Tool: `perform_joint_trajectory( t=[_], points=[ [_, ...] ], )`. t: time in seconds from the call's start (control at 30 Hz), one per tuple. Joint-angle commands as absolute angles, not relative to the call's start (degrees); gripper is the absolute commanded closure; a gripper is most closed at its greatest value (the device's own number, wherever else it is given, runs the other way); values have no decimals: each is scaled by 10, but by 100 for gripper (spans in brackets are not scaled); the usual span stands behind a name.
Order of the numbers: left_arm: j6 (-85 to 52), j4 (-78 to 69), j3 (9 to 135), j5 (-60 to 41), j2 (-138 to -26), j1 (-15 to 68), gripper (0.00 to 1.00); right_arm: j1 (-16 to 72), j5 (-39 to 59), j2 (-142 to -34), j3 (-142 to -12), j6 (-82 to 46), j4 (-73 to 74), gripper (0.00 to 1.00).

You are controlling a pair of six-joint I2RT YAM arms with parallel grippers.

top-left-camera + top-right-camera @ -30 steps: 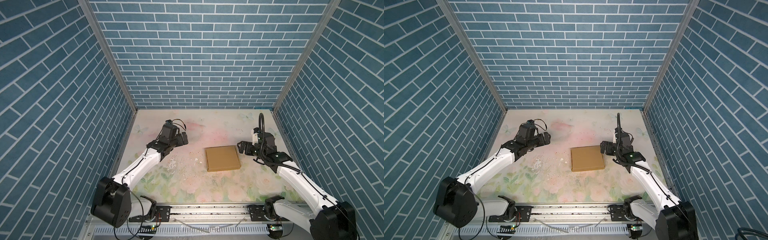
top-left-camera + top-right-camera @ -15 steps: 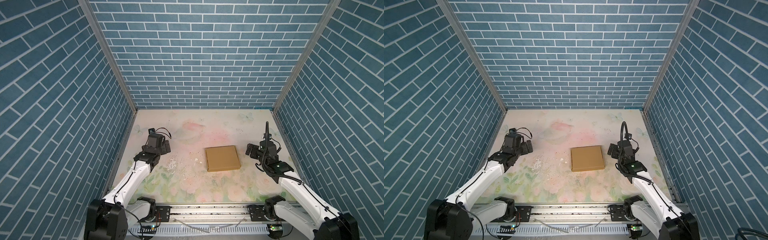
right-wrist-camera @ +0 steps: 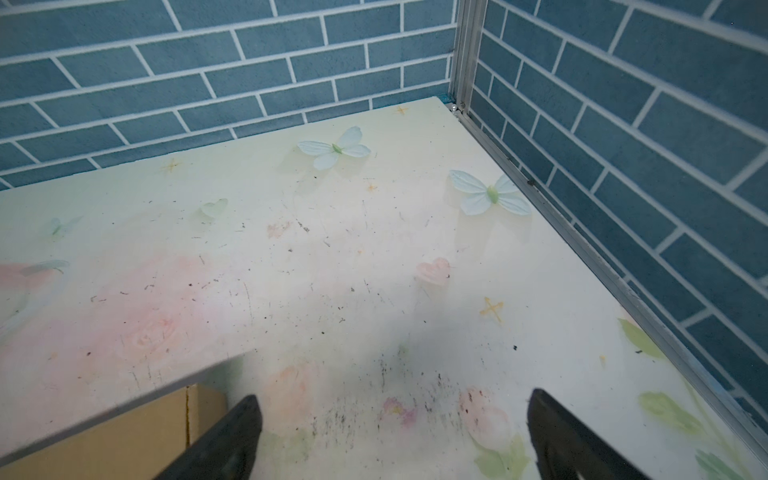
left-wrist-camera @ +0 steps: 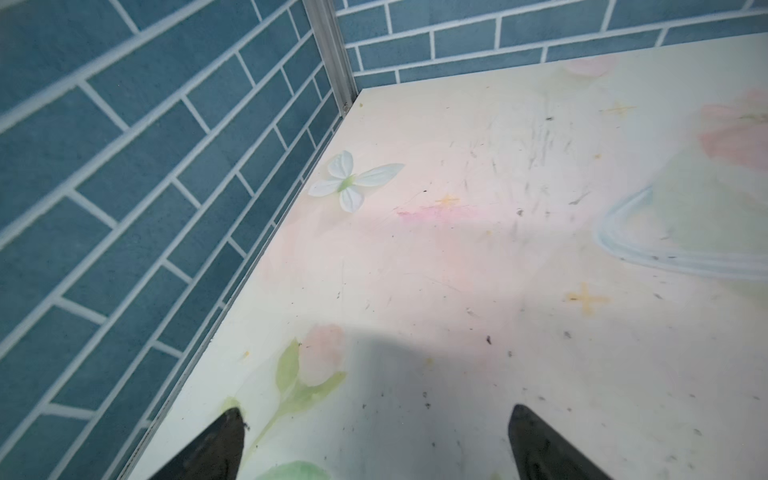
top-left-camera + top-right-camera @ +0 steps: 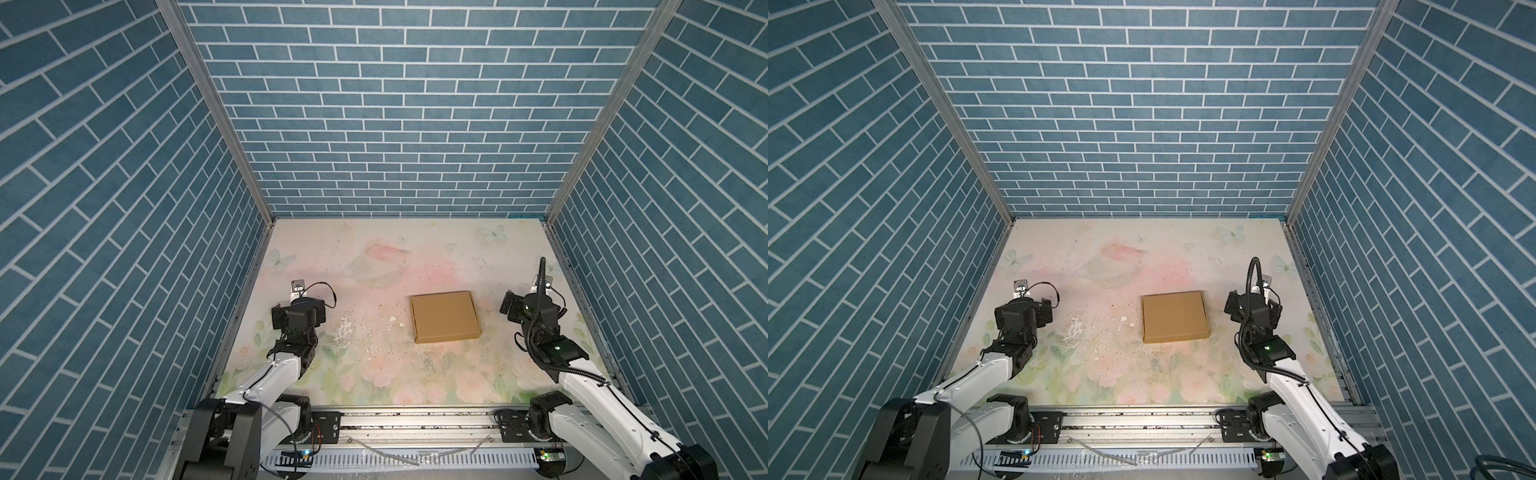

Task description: Fold the paper box

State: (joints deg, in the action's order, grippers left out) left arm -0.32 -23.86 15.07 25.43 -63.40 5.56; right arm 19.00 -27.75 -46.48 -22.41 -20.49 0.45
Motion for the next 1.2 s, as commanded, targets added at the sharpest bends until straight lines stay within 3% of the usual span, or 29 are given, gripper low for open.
perform_joint_trajectory(
  t=[0.0,0.23,0.57,0.73,1.17],
  points=[
    [26,-344,163,221,-665,36,0,187,-324,-453,-204,-182,55,1],
    [25,-371,202,172,-734,-4,0,178,-334,-470,-204,-144,87,1],
    [-7,-364,209,114,-740,-25,1,152,-349,-553,-224,-62,122,1],
    [-25,-518,156,61,-779,-25,0,118,-310,-591,-202,-56,183,1],
    [-4,-623,153,5,-874,-25,0,35,-223,-667,-171,-21,319,1]
  ],
)
